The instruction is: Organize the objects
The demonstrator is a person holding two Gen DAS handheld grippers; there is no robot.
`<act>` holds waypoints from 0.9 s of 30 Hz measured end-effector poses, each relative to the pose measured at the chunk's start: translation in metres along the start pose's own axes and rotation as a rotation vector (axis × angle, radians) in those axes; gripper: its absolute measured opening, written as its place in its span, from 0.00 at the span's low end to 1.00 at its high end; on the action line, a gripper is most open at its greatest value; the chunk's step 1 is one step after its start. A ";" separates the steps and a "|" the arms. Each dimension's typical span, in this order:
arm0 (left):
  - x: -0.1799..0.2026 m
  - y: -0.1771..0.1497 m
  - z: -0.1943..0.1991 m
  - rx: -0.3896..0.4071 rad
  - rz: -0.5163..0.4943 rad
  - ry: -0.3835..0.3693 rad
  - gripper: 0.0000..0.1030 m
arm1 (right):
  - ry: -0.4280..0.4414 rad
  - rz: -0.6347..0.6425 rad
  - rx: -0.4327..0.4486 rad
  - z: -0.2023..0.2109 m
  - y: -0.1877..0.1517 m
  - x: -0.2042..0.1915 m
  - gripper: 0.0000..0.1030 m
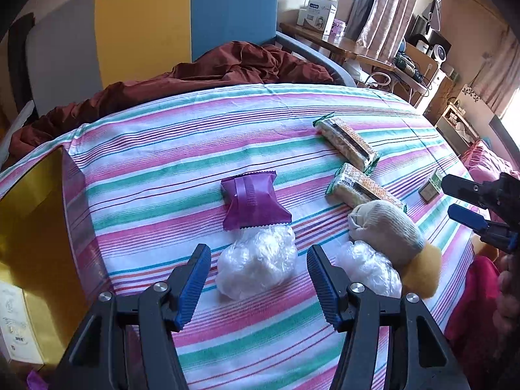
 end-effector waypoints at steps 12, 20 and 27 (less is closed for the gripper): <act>0.006 -0.010 -0.022 -0.008 -0.042 0.021 0.26 | -0.006 -0.031 -0.024 -0.006 0.002 0.008 0.69; 0.023 -0.054 0.000 0.012 -0.103 -0.026 0.27 | -0.014 -0.056 -0.034 -0.009 0.002 0.014 0.69; 0.022 -0.065 0.001 0.014 -0.081 -0.056 0.27 | -0.020 -0.092 -0.034 -0.009 0.002 0.022 0.69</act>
Point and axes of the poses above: each gripper's, at about its wrist camera, not at the fingertips, and z roughly against the way its jaws point, x to its right, y to its top, the point moved 6 cm from there along -z, roughly the way its jaws point, and after that the axes turned 5 degrees about -x, right-handed, at the moved point
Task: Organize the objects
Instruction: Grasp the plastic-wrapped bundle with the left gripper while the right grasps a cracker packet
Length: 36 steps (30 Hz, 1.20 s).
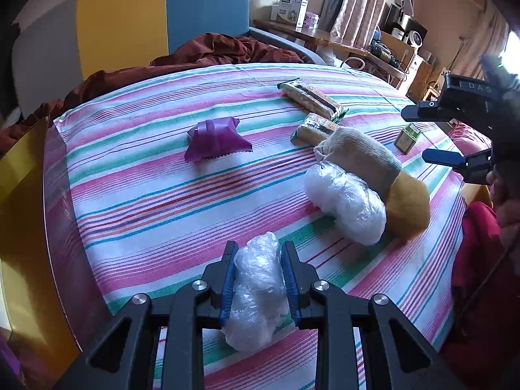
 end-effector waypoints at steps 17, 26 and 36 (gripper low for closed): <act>0.005 -0.006 -0.006 0.065 -0.032 -0.009 0.28 | -0.054 0.028 -0.031 -0.009 -0.004 -0.002 0.69; 0.004 -0.008 -0.005 0.084 -0.032 -0.017 0.29 | -0.161 0.312 -0.086 -0.042 0.028 -0.061 0.69; 0.005 -0.008 -0.007 0.095 -0.033 -0.023 0.29 | -0.332 0.482 -0.109 -0.120 0.080 -0.088 0.69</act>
Point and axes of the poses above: each gripper's, at about its wrist camera, not at the fingertips, and z roughly against the way its jaws point, x to its right, y to its top, the point moved 6 cm from there along -z, roughly the way its jaws point, and after that the axes turned 5 degrees about -x, right-handed, at the moved point
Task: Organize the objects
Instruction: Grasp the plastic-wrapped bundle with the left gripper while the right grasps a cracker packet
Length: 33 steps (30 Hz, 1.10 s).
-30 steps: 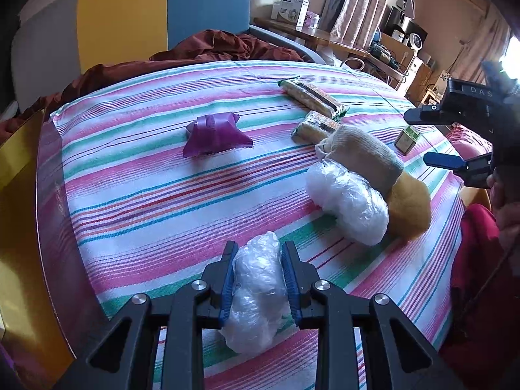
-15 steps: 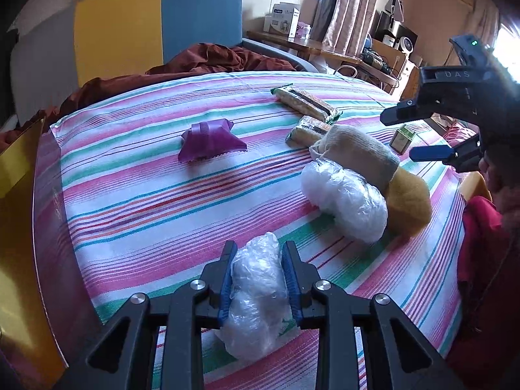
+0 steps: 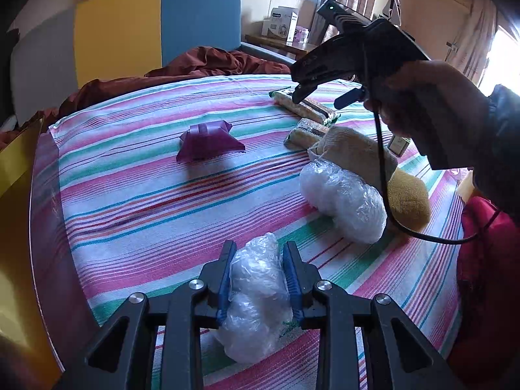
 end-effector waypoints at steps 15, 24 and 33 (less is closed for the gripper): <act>0.000 -0.001 0.000 0.004 -0.003 0.002 0.30 | -0.030 0.046 -0.024 -0.016 -0.004 0.006 0.44; 0.004 0.001 -0.004 0.007 -0.026 0.036 0.30 | 0.007 -0.110 -0.016 0.007 -0.048 0.045 0.44; 0.004 -0.005 0.020 -0.004 -0.002 0.047 0.28 | -0.076 -0.056 0.003 -0.003 -0.049 0.044 0.44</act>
Point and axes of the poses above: each gripper's, at about its wrist camera, not at the fingertips, and z roughly against the way its jaws point, x to its right, y to its top, the point moved 6 cm from there along -z, roughly the way its jaws point, and after that the axes turned 5 degrees about -x, right-handed, at the moved point
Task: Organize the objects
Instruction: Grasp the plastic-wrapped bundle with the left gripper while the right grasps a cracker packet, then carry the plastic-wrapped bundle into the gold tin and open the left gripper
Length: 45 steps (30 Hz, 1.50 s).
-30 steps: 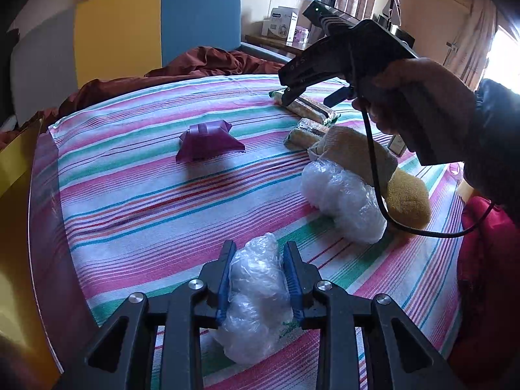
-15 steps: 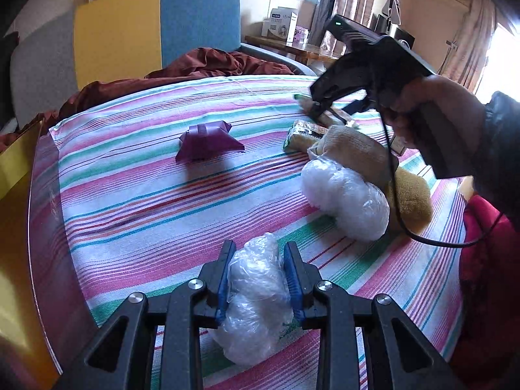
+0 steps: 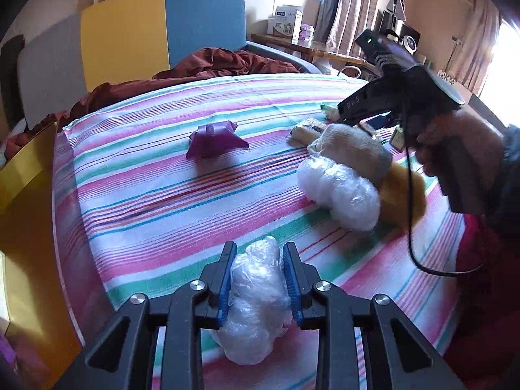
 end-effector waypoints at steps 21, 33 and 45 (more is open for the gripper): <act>-0.197 0.009 0.164 0.178 0.326 0.223 0.29 | -0.030 0.047 0.017 -0.001 -0.001 -0.001 0.44; -0.346 -0.014 0.131 0.060 0.486 0.390 0.29 | -0.050 0.076 0.030 0.001 -0.004 -0.003 0.44; -0.368 -0.021 0.102 -0.010 0.479 0.441 0.45 | -0.061 0.091 0.040 0.002 -0.005 -0.004 0.44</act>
Point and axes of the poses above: each gripper's, at about its wrist camera, not at the fingertips, and z roughly against the way its jaws point, x to its right, y to its top, the point moved 6 cm from there along -z, roughly the way its jaws point, and after that the axes turned 5 degrees about -x, right-handed, at the moved point
